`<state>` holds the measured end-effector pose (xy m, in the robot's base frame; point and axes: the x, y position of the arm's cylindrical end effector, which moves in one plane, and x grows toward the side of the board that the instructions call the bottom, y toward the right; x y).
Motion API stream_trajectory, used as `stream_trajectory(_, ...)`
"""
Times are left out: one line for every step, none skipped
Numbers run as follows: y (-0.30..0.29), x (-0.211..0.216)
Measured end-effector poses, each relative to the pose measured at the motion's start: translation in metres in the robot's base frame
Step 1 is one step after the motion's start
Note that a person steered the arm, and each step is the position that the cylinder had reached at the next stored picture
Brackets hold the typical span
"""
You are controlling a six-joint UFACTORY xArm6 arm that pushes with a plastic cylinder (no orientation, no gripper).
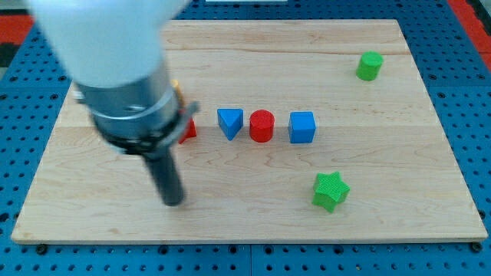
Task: Push the green star towards the bottom right corner of the board
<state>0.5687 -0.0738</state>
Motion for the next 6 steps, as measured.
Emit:
stream_trajectory(0.068, 0.004)
stream_trajectory(0.118, 0.008)
stream_trajectory(0.164, 0.009)
stream_trajectory(0.2, 0.009)
stream_trajectory(0.232, 0.009)
stream_trajectory(0.25, 0.003)
